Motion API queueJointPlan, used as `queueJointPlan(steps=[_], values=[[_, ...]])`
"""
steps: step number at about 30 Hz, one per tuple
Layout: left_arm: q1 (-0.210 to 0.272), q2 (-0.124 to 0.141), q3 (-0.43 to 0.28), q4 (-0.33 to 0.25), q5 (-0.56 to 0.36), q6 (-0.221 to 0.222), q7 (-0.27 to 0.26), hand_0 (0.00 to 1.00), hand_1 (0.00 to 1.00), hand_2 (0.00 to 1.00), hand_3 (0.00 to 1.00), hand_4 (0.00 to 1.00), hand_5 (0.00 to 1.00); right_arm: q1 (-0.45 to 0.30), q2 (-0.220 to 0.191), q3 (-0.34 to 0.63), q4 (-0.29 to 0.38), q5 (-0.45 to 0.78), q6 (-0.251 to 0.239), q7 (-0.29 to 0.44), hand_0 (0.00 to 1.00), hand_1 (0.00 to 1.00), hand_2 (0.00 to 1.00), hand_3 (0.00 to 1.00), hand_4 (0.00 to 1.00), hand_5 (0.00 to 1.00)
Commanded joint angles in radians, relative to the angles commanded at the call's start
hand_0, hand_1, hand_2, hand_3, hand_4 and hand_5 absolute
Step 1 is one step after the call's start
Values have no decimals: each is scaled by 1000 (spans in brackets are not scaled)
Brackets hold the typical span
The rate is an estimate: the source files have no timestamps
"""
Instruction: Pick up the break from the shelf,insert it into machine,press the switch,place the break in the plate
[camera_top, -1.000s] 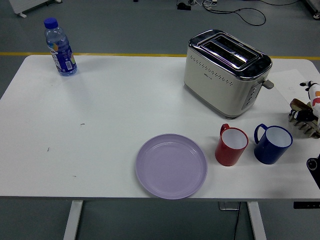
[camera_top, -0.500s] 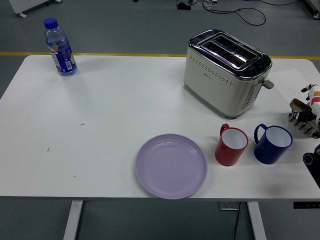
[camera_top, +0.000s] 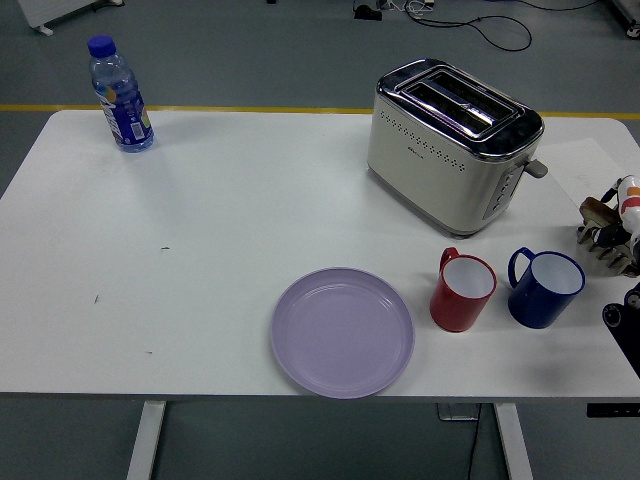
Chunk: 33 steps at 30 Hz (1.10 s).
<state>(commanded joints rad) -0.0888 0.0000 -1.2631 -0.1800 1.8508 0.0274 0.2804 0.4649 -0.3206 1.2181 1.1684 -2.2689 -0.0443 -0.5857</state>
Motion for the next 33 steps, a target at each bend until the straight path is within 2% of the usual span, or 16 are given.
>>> queueJointPlan(steps=[2, 3, 8, 9, 15, 16, 23, 30, 33], values=[[-1, 0, 1, 0, 0, 0, 0, 598, 459, 444, 550, 297, 933, 7, 1, -7, -10, 0, -25, -3, 435, 451, 471, 595, 752, 136], [-1, 0, 0, 0, 1, -1, 0, 599, 460, 444, 550, 297, 933, 10, 0, -10, -15, 0, -33, -4, 329, 375, 428, 518, 551, 53], [-1, 0, 0, 0, 0, 0, 1, 599, 460, 444, 550, 297, 933, 15, -2, -17, -29, 0, -70, -8, 329, 375, 428, 518, 551, 53], [-1, 0, 0, 0, 0, 0, 1, 599, 460, 444, 550, 300, 937, 15, -2, -17, -29, 0, -71, -8, 285, 360, 417, 499, 484, 2], [2, 0, -3, 0, 6, -1, 2, 599, 460, 444, 550, 300, 937, 16, -2, -21, -42, 0, -82, -11, 285, 360, 417, 499, 484, 2], [2, 0, -5, 0, 9, -1, 3, 602, 460, 444, 551, 299, 937, 16, -3, -22, -43, 0, -92, -12, 303, 348, 406, 489, 529, 2], [7, 0, -16, 0, 23, -2, 4, 603, 460, 447, 551, 299, 938, 18, -18, -21, -27, 0, -142, -5, 302, 335, 396, 478, 542, 2], [13, 0, -24, 0, 36, -5, 5, 603, 462, 445, 550, 298, 939, 27, -58, -7, 37, 0, -150, -7, 293, 332, 391, 478, 529, 2], [17, 0, -28, 0, 40, -5, 5, 603, 462, 445, 550, 298, 939, 35, -79, -6, 75, 0, -139, -11, 293, 332, 391, 478, 529, 2]])
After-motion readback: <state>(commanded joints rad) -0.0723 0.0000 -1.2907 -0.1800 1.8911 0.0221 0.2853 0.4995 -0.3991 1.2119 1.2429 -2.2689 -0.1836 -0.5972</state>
